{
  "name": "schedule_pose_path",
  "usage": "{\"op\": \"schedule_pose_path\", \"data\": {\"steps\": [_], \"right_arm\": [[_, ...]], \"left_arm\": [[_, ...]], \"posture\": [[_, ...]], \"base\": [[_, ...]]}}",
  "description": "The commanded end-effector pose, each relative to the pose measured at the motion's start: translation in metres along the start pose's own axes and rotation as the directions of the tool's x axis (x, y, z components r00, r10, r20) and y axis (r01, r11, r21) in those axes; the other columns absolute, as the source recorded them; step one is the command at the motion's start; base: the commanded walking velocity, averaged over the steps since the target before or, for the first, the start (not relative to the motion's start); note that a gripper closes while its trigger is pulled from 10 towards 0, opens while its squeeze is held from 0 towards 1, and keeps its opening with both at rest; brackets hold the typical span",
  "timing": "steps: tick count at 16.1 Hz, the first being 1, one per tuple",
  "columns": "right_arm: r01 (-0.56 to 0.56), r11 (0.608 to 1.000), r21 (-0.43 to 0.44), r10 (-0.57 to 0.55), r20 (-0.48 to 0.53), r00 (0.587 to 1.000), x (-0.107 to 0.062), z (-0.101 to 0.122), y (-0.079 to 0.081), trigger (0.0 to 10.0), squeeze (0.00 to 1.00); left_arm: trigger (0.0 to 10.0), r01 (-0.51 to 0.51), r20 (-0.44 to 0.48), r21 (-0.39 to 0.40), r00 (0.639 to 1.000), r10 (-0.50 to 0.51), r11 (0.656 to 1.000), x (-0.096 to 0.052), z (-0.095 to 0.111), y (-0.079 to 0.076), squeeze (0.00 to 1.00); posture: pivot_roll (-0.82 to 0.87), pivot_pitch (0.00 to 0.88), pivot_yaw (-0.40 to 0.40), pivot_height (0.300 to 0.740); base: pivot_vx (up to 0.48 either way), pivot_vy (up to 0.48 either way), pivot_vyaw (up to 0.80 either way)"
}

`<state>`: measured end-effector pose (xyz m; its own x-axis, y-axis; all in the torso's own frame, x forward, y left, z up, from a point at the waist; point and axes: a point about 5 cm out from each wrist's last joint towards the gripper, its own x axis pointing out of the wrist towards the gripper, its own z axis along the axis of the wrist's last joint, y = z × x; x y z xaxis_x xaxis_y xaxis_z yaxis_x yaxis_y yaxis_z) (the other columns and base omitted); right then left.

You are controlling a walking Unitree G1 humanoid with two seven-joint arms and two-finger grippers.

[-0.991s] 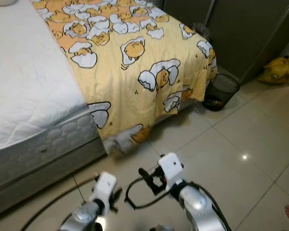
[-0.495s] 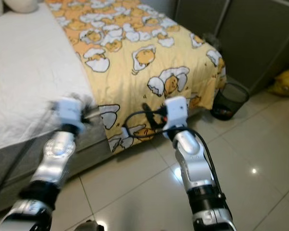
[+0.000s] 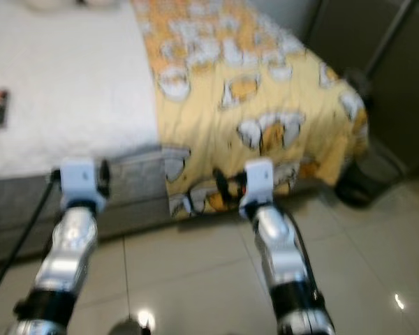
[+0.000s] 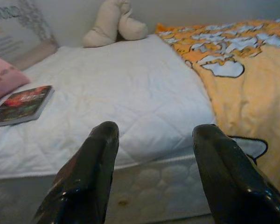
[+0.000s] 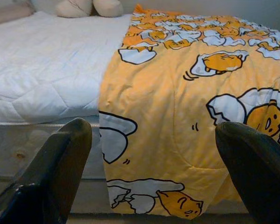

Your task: Clean up the room

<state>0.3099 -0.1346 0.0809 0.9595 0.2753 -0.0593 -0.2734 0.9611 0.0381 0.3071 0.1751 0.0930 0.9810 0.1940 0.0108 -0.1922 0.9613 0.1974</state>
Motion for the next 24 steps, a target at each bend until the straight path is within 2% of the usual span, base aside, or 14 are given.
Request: {"op": "schedule_pose_path", "data": {"steps": [1, 2, 3, 4, 6, 7, 9, 13, 15, 21, 22, 23, 24], "right_arm": [[0.041, 0.999, -0.013, -0.041, -0.016, 0.999, -0.005, -0.006, -0.010, 10.0, 0.00], [0.043, 0.999, -0.032, -0.044, -0.023, 0.999, -0.006, -0.008, -0.010, 10.0, 0.00], [0.063, 0.995, -0.076, -0.067, -0.042, 0.997, -0.006, -0.010, -0.012, 10.0, 0.00], [0.073, 0.994, -0.076, -0.077, -0.047, 0.996, -0.005, -0.012, -0.014, 10.0, 0.00], [0.063, 0.994, -0.095, -0.067, -0.044, 0.997, -0.005, -0.011, -0.014, 10.0, 0.00], [0.057, 0.996, -0.068, -0.058, -0.013, 0.998, -0.006, -0.006, -0.012, 10.0, 0.00], [0.038, 0.997, -0.065, -0.040, -0.021, 0.999, -0.005, -0.007, -0.010, 10.0, 0.00], [0.057, 0.996, -0.069, -0.058, -0.015, 0.998, -0.007, -0.009, -0.011, 10.0, 0.00], [0.062, 0.996, -0.070, -0.063, -0.016, 0.998, -0.008, -0.009, -0.012, 10.0, 0.00], [0.076, 0.994, -0.073, -0.077, -0.018, 0.997, -0.012, -0.011, -0.016, 10.0, 0.00], [0.076, 0.994, -0.073, -0.077, -0.019, 0.997, -0.013, -0.012, -0.016, 10.0, 0.00], [0.085, 0.995, -0.057, -0.086, -0.017, 0.996, -0.020, -0.013, -0.020, 10.0, 0.00], [0.092, 0.995, -0.047, -0.093, -0.015, 0.996, -0.024, -0.014, -0.022, 10.0, 0.00]], "left_arm": [[10.0, 0.063, -0.029, 0.043, 0.998, -0.062, 0.997, 0.002, 0.001, -0.017, 1.00], [10.0, 0.059, -0.036, 0.041, 0.998, -0.058, 0.997, 0.006, 0.003, -0.018, 0.00], [10.0, 0.086, -0.021, 0.035, 0.996, -0.086, 0.996, 0.008, 0.007, -0.022, 0.00], [10.0, 0.117, -0.007, -0.005, 0.993, -0.117, 0.993, 0.007, 0.009, -0.025, 0.00], [10.0, 0.122, -0.023, -0.006, 0.992, -0.122, 0.993, 0.006, 0.007, -0.028, 0.00], [10.0, 0.130, -0.043, -0.006, 0.991, -0.130, 0.992, 0.005, 0.004, -0.032, 0.00], [10.0, 0.145, -0.047, 0.006, 0.988, -0.144, 0.989, 0.004, 0.003, -0.034, 0.00], [10.0, 0.130, -0.135, -0.072, 0.981, -0.139, 0.989, 0.002, -0.012, -0.033, 0.00], [10.0, 0.143, -0.123, -0.051, 0.981, -0.148, 0.988, 0.003, -0.010, -0.034, 0.00], [10.0, 0.163, -0.136, -0.071, 0.976, -0.171, 0.984, 0.003, -0.013, -0.041, 0.00], [10.0, 0.165, -0.137, -0.071, 0.975, -0.173, 0.984, 0.001, -0.015, -0.041, 0.00], [10.0, 0.171, -0.131, -0.105, 0.974, -0.184, 0.980, -0.017, -0.029, -0.026, 0.00], [10.0, 0.169, -0.129, -0.110, 0.975, -0.183, 0.979, -0.024, -0.034, -0.018, 0.00]], "posture": [[0.04, 0.000, -0.018, 0.740], [0.04, 0.000, -0.015, 0.740], [0.04, 0.000, -0.012, 0.740], [0.03, 0.000, -0.007, 0.740], [0.02, 0.000, -0.004, 0.740], [0.02, 0.000, -0.003, 0.740], [0.02, 0.000, -0.002, 0.740], [0.01, 0.000, 0.004, 0.740], [0.01, 0.000, 0.005, 0.740], [-0.01, 0.000, 0.015, 0.740], [-0.01, 0.000, 0.015, 0.740], [-0.02, 0.000, 0.025, 0.740], [-0.01, 0.000, 0.024, 0.740]], "base": [[0.000, -0.480, 0.52], [0.000, 0.000, 0.52], [0.000, 0.000, 0.00], [0.000, 0.000, 0.00], [0.371, -0.300, 0.00], [0.364, -0.311, 0.75], [0.362, -0.313, 0.71], [0.360, -0.312, 0.63], [0.362, -0.313, 0.58], [0.362, -0.311, 0.56], [0.360, -0.311, 0.56], [0.255, 0.000, 0.54], [0.000, 0.000, 0.54]]}}
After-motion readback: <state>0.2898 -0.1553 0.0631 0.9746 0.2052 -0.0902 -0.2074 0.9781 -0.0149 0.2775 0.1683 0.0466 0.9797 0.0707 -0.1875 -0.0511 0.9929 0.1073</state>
